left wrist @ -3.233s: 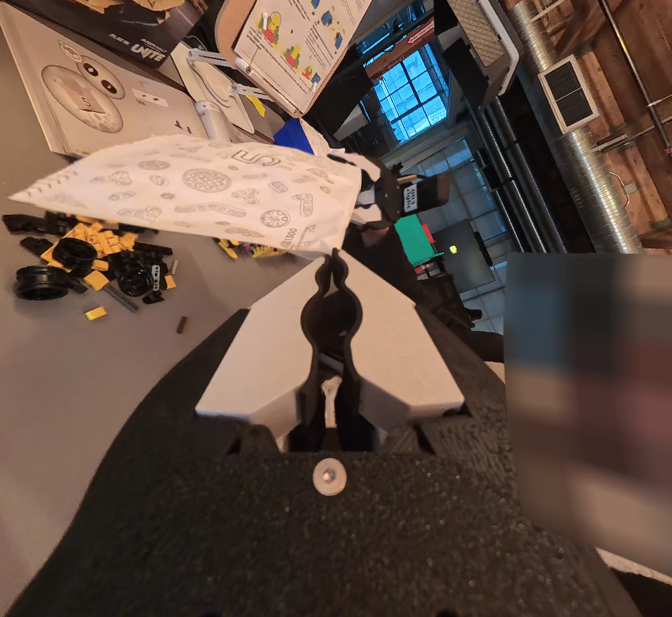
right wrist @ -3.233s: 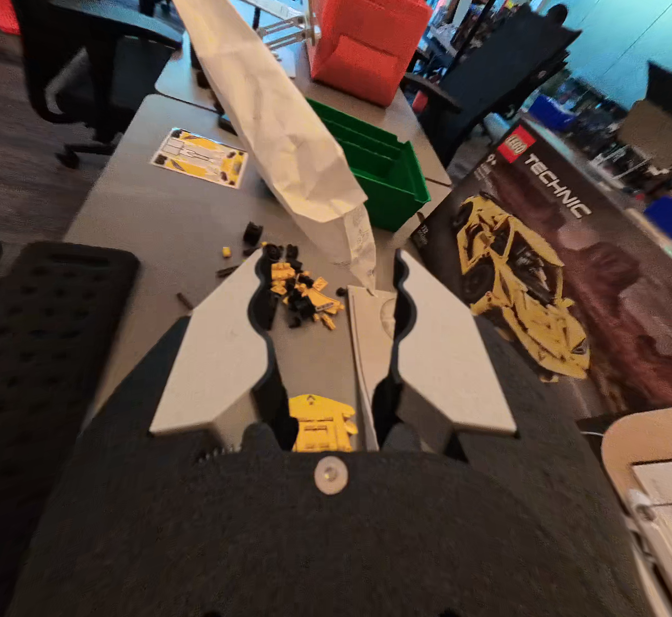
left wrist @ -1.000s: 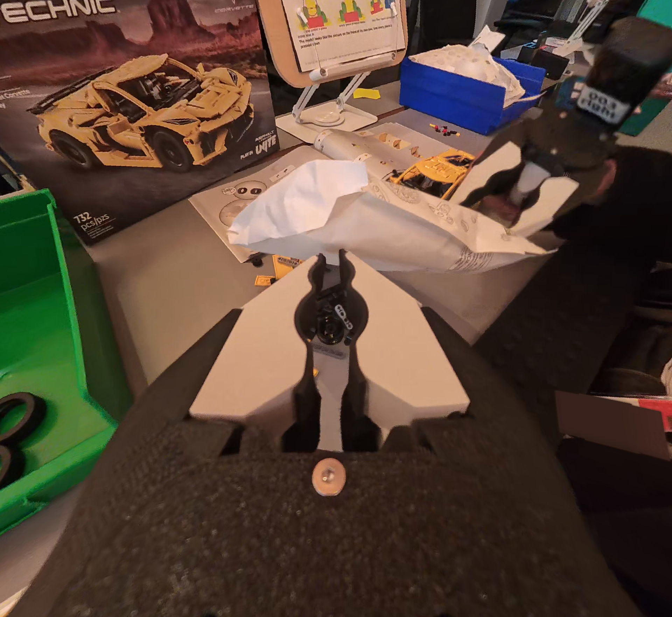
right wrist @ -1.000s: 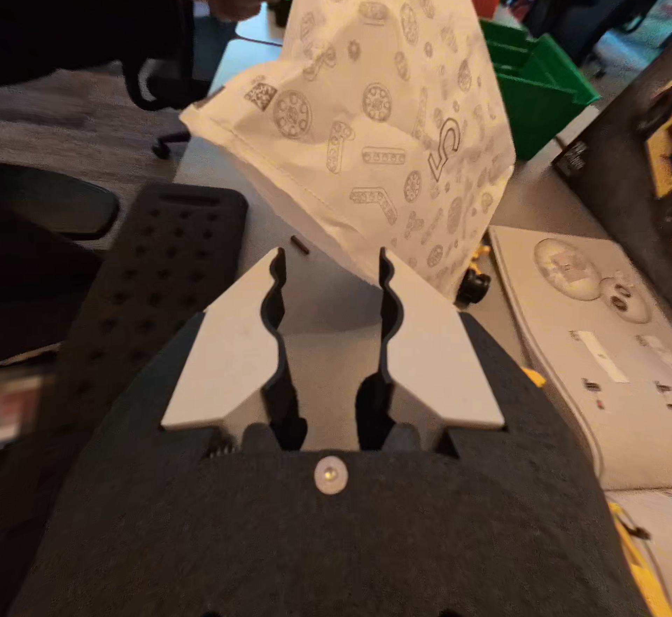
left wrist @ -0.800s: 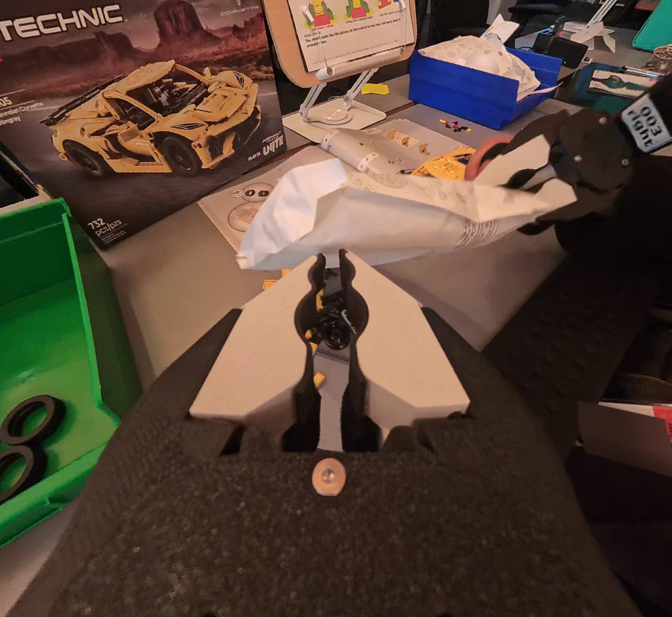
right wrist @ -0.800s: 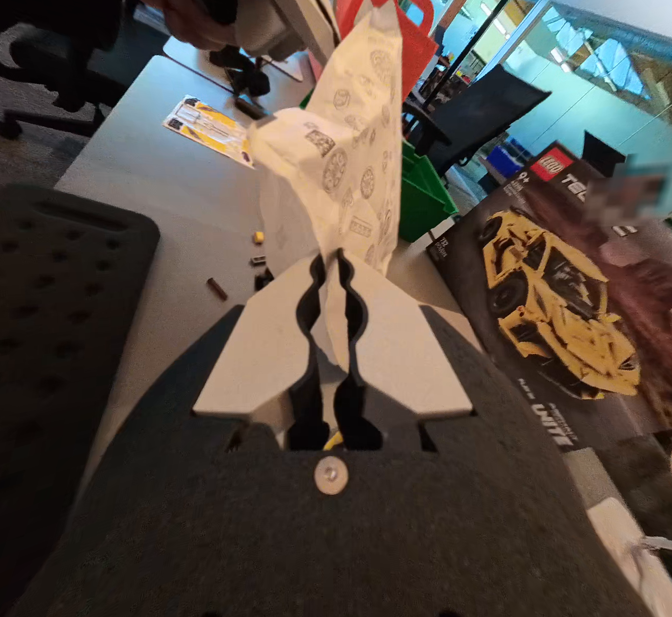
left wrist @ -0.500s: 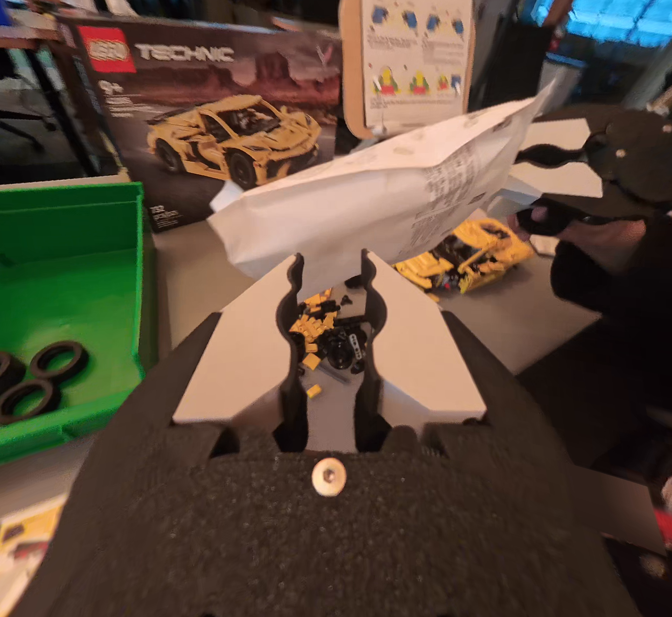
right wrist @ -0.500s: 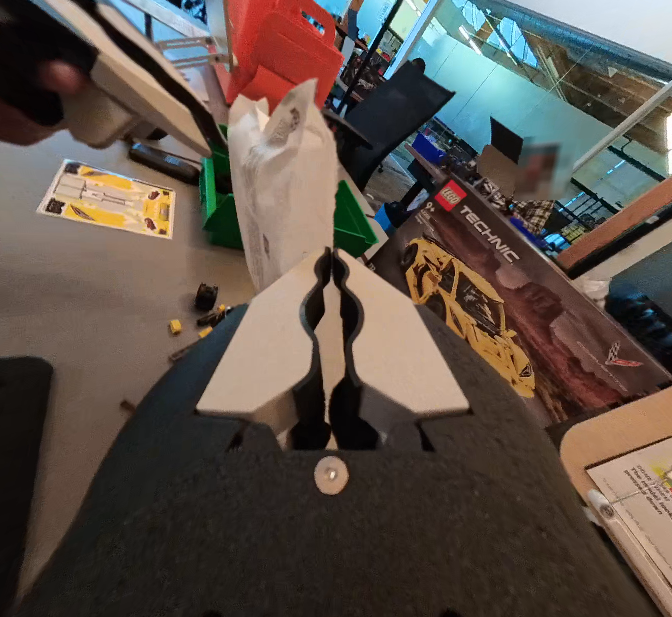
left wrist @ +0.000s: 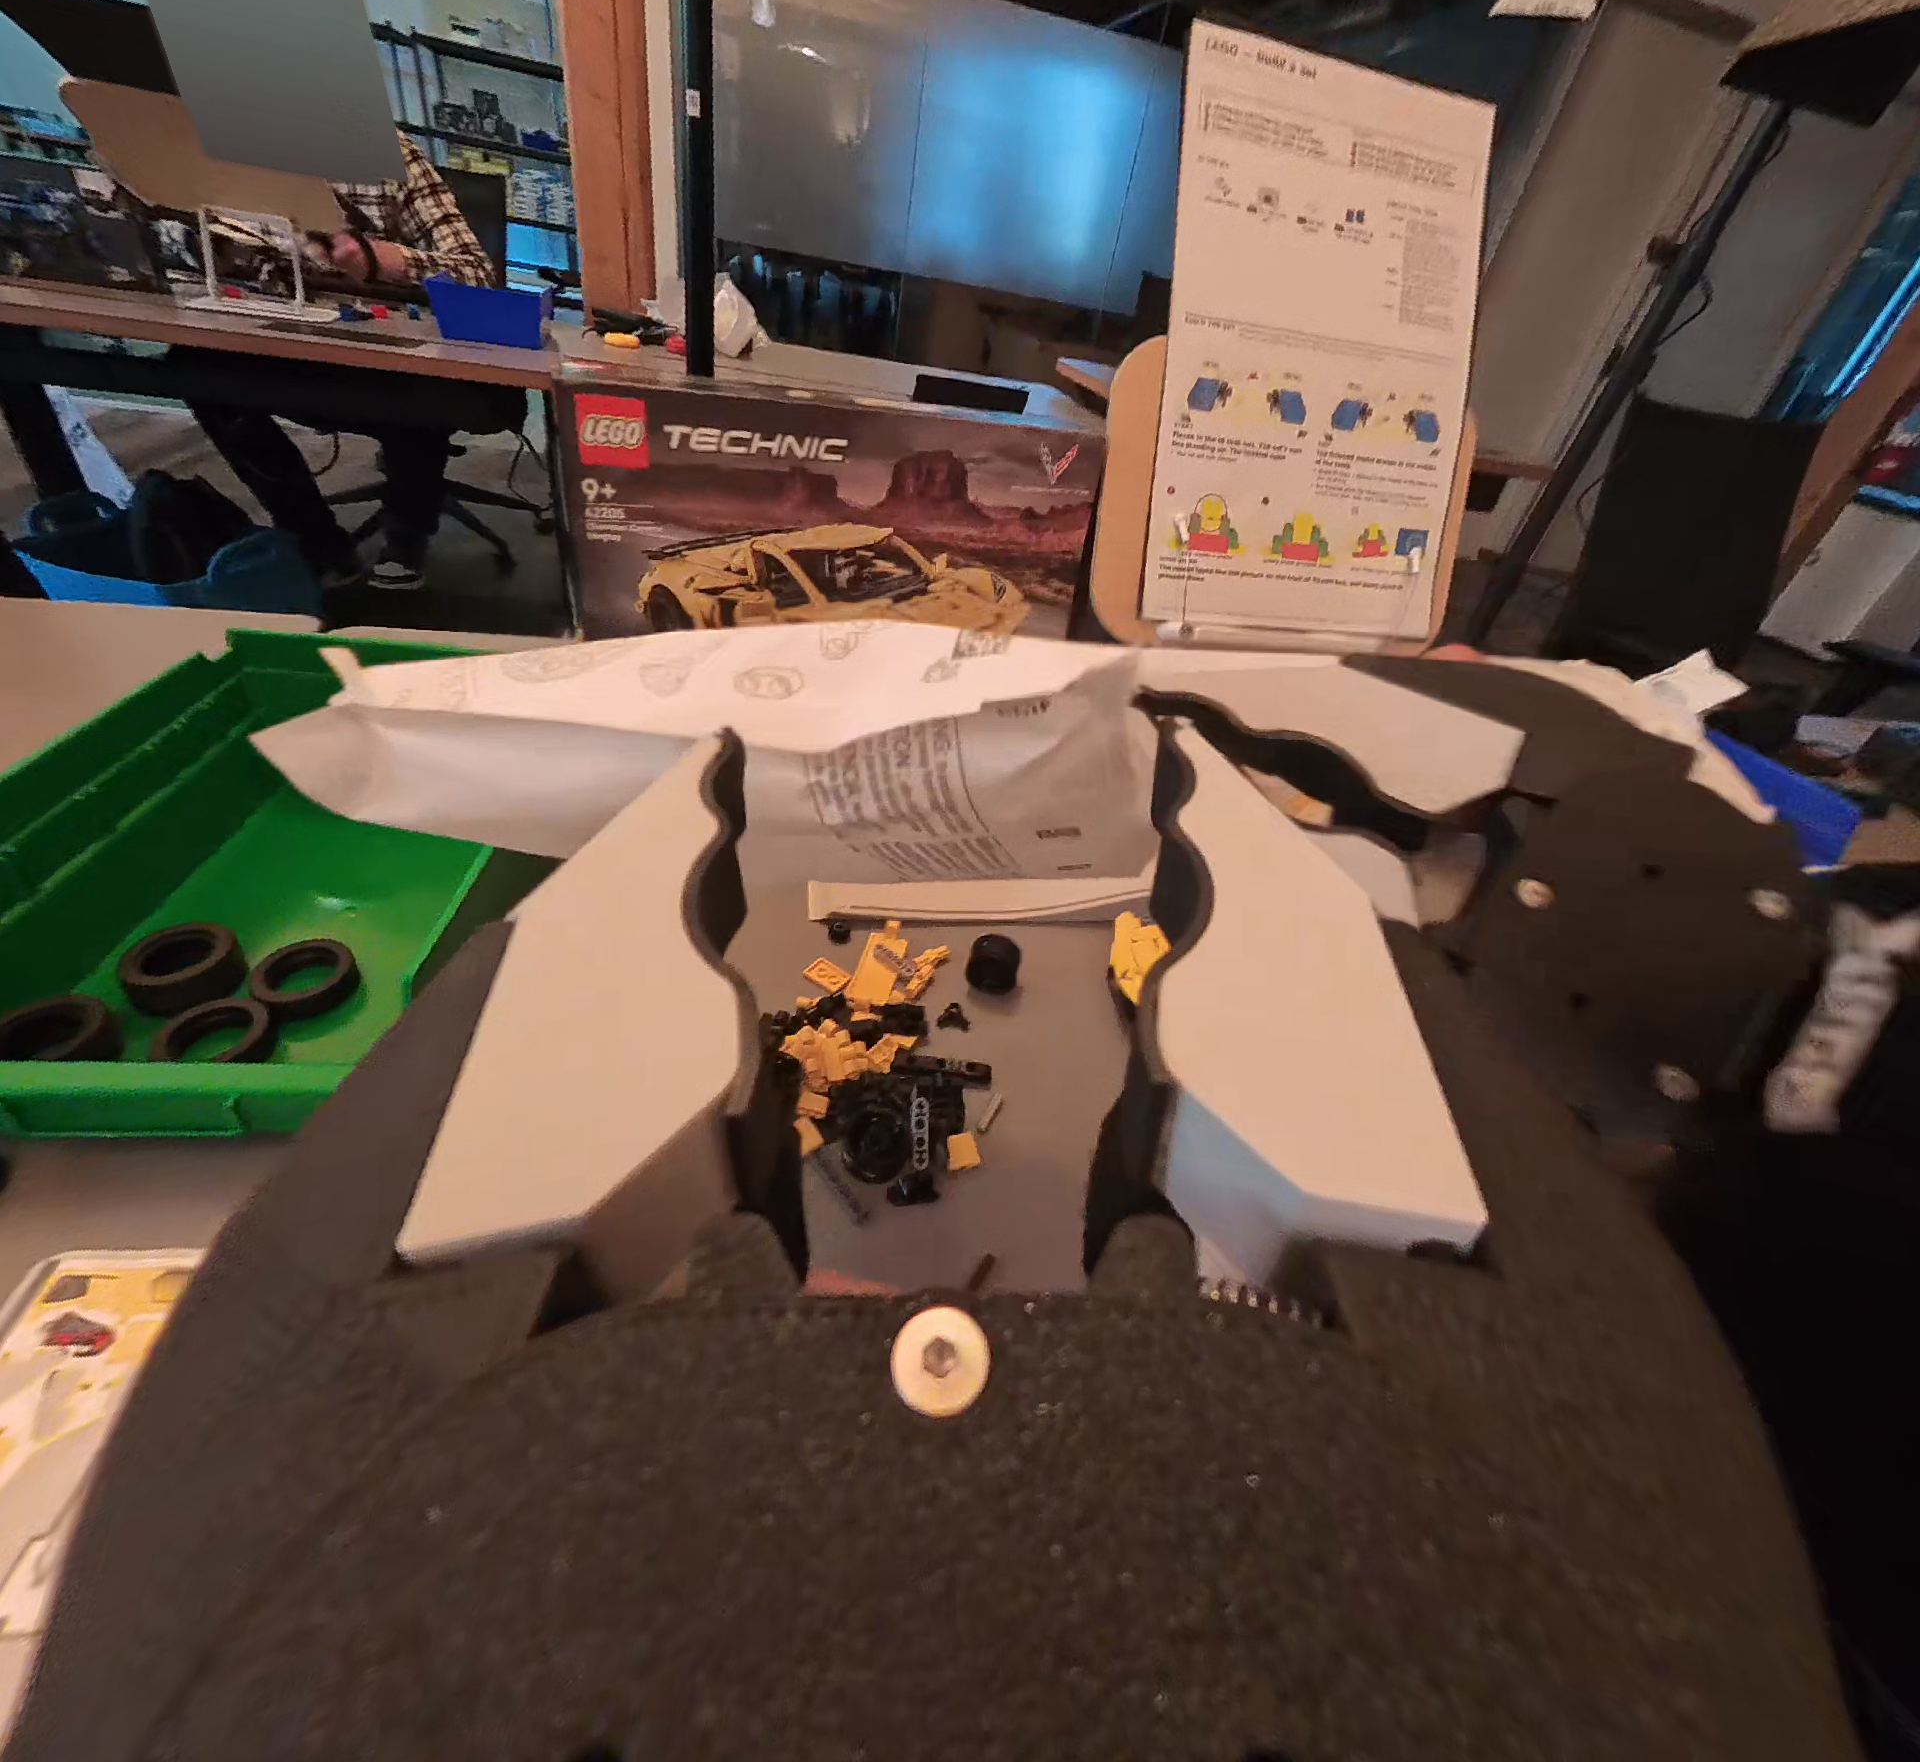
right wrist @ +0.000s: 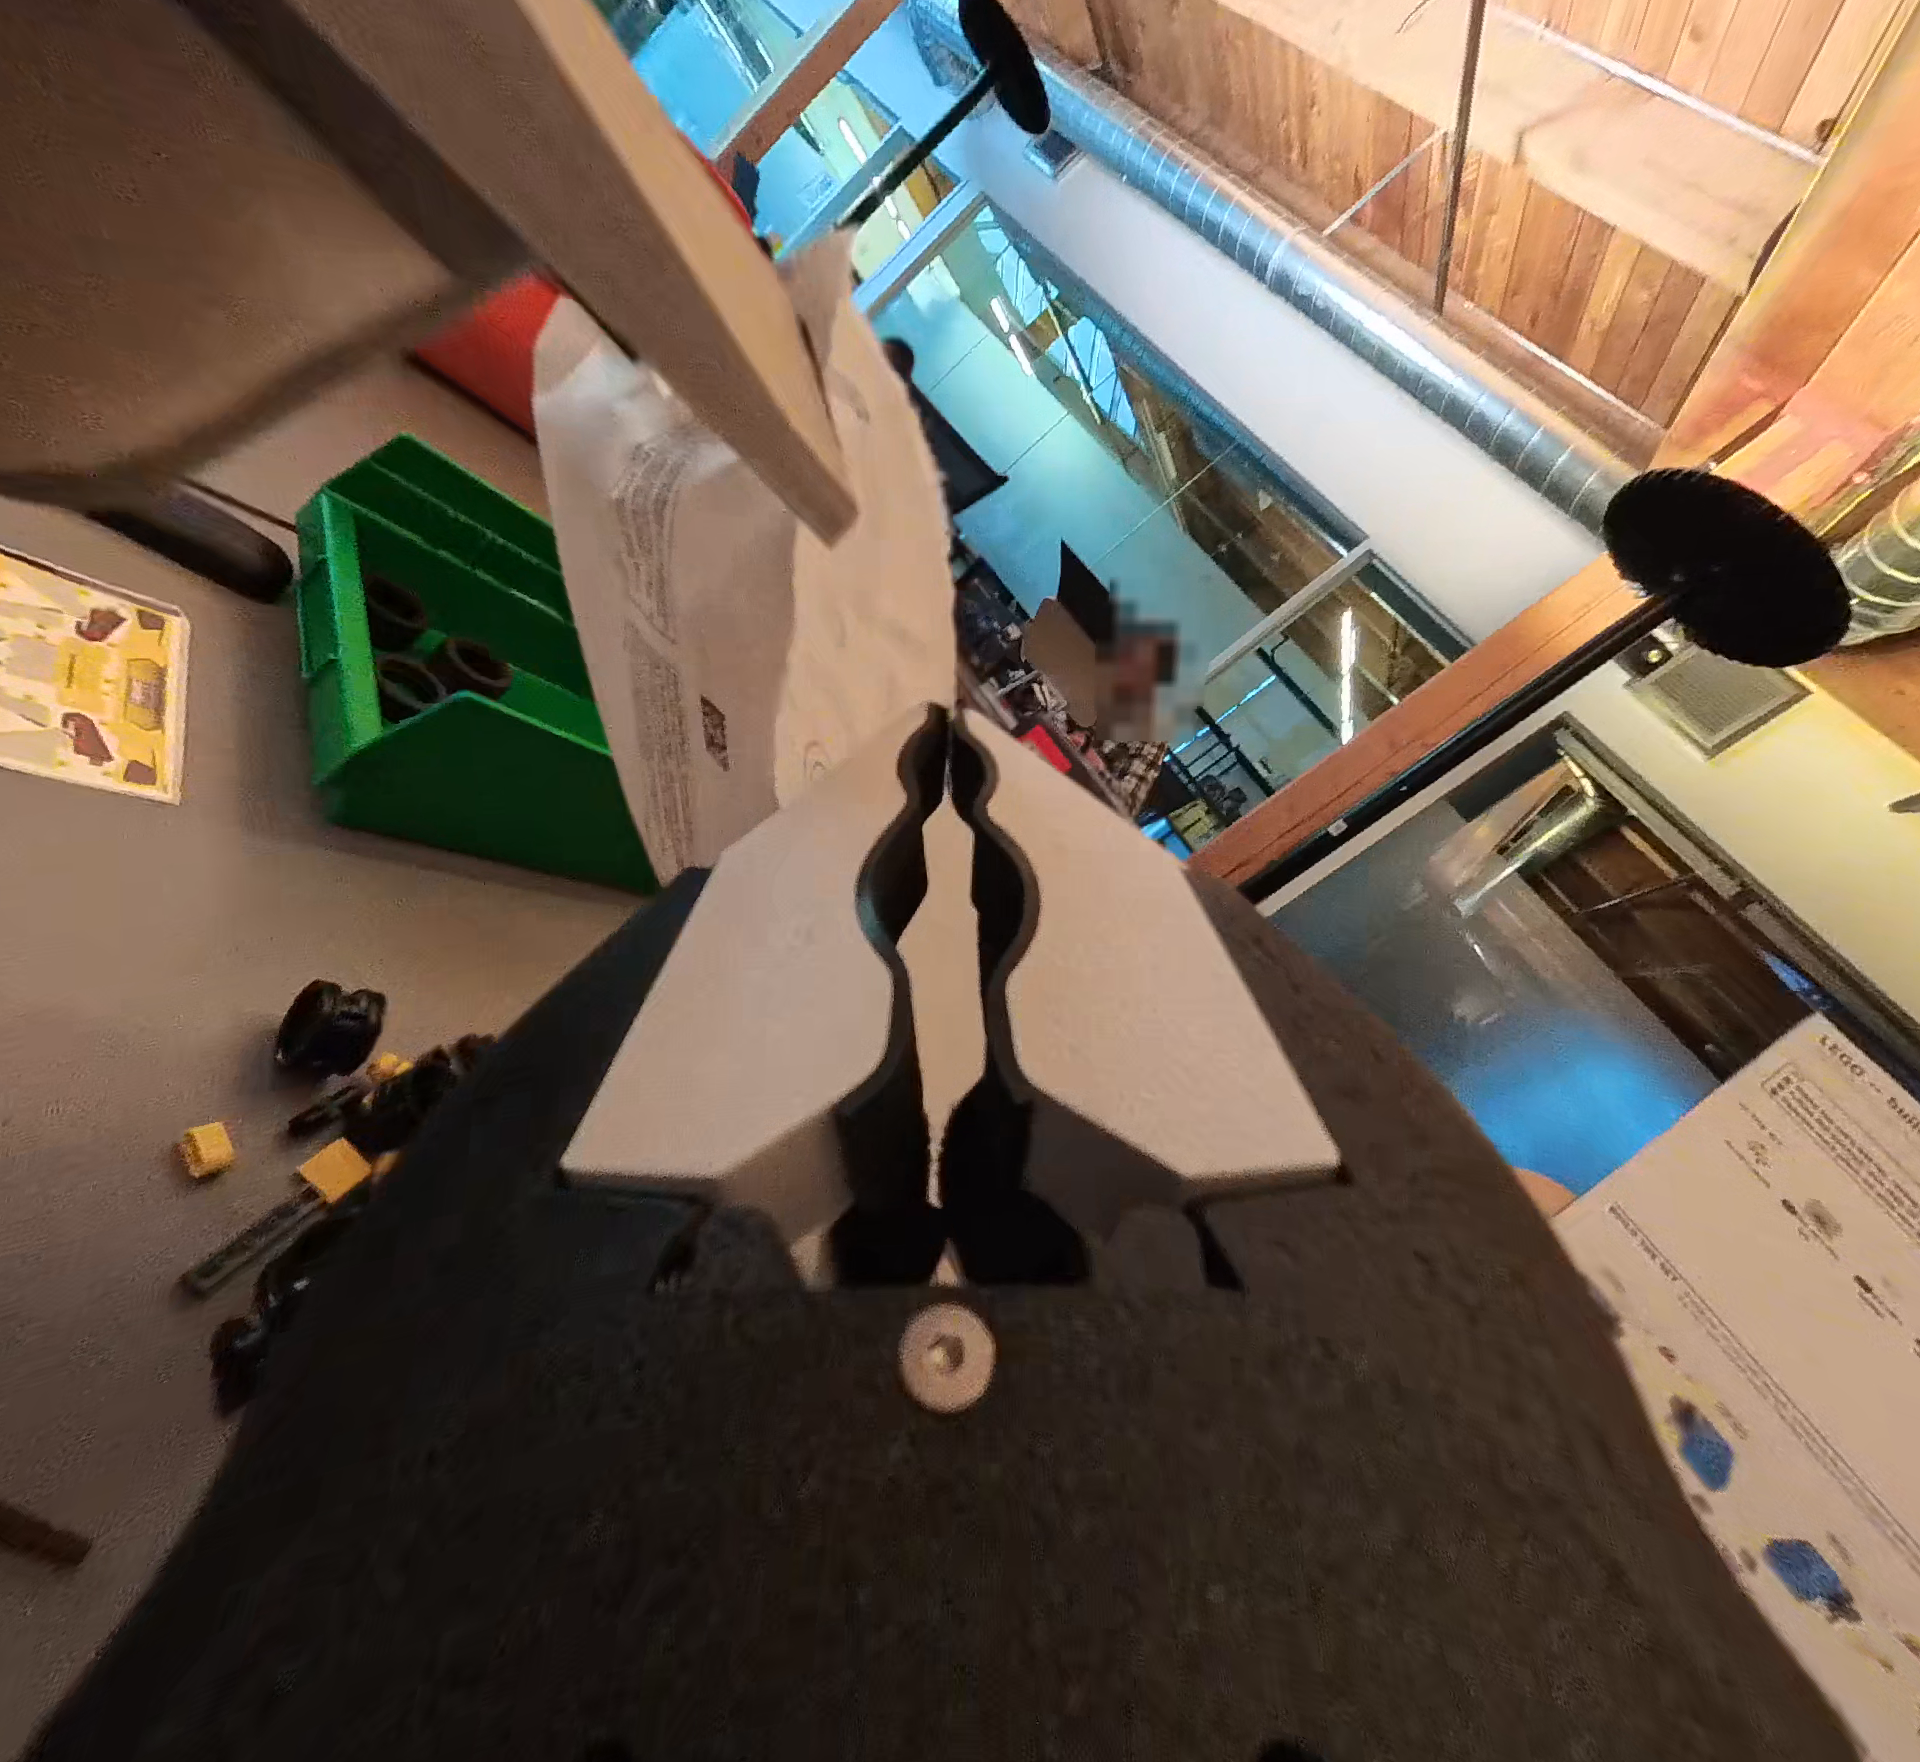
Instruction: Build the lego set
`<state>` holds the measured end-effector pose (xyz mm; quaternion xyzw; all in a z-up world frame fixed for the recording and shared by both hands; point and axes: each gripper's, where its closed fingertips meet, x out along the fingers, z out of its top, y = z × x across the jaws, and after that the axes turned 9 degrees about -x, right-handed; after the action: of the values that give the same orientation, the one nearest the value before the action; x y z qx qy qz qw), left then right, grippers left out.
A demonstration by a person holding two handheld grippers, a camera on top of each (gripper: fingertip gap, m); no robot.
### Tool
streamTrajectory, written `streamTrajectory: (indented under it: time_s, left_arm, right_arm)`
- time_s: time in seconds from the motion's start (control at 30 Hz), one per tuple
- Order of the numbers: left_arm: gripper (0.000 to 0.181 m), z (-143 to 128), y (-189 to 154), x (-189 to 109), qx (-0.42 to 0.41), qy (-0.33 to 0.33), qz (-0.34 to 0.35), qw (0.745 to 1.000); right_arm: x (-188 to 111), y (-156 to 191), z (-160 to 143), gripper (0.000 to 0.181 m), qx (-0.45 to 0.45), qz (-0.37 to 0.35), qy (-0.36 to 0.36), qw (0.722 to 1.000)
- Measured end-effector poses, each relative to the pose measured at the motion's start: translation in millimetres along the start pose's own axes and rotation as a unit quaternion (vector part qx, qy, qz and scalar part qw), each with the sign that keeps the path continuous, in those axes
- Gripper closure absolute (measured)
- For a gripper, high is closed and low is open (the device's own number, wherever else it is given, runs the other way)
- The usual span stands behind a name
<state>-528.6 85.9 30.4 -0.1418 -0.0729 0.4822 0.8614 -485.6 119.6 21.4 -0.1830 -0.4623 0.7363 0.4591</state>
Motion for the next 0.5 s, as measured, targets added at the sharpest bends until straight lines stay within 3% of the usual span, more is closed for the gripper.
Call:
streamTrajectory:
  time_s: [0.17, 0.33, 0.5]
  left_arm:
    - [0.103, -13.0, 19.4, 12.6, 0.024, 0.027, 0.061, 0.997]
    - [0.108, -15.7, 35.2, 24.8, 0.007, 0.033, 0.086, 0.996]
    - [0.12, 2.2, 30.7, 47.3, 0.032, 0.032, 0.088, 0.995]
  right_arm:
    - [-8.3, -6.7, 6.4, 0.181, -0.033, -0.029, -0.014, 0.999]
    - [-3.5, -12.8, -6.3, 0.181, 0.024, -0.005, -0.005, 1.0]
    - [9.5, -16.2, -33.4, 0.181, 0.149, 0.082, 0.019, 0.985]
